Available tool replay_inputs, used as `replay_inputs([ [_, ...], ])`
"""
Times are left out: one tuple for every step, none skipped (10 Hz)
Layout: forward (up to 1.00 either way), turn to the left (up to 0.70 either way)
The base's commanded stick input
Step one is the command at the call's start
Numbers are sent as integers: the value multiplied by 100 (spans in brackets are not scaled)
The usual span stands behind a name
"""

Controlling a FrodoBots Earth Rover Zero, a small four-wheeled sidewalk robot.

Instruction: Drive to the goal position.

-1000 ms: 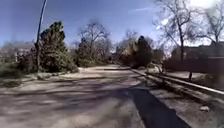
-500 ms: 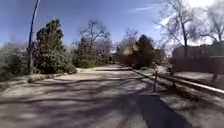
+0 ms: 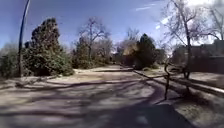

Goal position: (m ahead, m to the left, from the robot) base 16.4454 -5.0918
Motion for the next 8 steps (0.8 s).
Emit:
replay_inputs([
  [100, 0],
  [100, 0],
  [100, 0],
  [100, 0],
  [100, 0],
  [100, 0],
  [100, 0],
  [100, 0],
])
